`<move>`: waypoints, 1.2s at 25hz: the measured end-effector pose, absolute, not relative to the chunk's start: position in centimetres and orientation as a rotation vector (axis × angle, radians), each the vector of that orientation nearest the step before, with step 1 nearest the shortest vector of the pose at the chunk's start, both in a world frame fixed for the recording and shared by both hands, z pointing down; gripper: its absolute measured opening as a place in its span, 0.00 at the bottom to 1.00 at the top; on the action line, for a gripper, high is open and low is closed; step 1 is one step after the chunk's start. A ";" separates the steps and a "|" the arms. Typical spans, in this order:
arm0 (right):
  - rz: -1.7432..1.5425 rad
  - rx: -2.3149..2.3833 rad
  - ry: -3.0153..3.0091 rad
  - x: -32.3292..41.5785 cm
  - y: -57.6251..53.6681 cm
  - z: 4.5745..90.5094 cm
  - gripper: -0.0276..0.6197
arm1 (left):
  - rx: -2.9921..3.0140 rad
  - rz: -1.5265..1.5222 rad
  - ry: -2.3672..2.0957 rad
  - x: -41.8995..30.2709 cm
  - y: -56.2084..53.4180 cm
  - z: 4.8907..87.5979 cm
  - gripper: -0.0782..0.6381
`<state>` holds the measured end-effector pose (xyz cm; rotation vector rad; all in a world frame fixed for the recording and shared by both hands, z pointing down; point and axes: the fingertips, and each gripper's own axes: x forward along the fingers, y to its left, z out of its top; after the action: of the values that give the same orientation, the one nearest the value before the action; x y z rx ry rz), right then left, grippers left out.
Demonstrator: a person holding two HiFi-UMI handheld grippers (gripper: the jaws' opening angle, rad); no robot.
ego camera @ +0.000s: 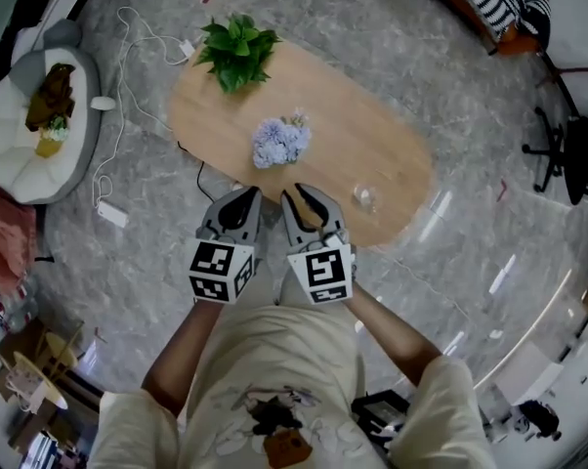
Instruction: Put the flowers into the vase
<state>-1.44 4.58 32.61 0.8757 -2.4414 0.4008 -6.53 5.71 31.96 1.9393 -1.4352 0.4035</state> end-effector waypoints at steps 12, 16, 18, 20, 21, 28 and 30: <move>0.521 0.964 -2.503 0.8 4.9 25.7 0.13 | 2.030 0.396 -1.421 -4.1 6.9 25.7 0.12; 0.579 0.946 -2.533 1.8 5.9 23.9 0.13 | 2.092 0.399 -1.408 -2.2 7.6 22.6 0.12; 0.587 0.953 -2.556 2.3 6.2 22.6 0.13 | 2.121 0.401 -1.395 -1.2 8.2 21.3 0.12; 0.568 0.969 -2.582 2.9 6.2 21.3 0.13 | 2.151 0.405 -1.379 -0.1 8.8 20.3 0.12; 0.559 0.980 -2.592 3.3 6.2 20.8 0.13 | 2.167 0.410 -1.370 0.4 9.1 19.9 0.12; 0.548 1.073 -2.633 6.9 5.6 18.1 0.11 | 2.260 0.423 -1.337 3.2 9.0 17.7 0.12; 0.582 1.095 -2.636 8.1 5.7 18.0 0.09 | 2.274 0.435 -1.327 4.4 8.9 17.6 0.12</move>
<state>8.06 5.67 17.96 1.0952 -2.6362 0.5818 4.36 8.89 17.56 2.2745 -1.3267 0.4348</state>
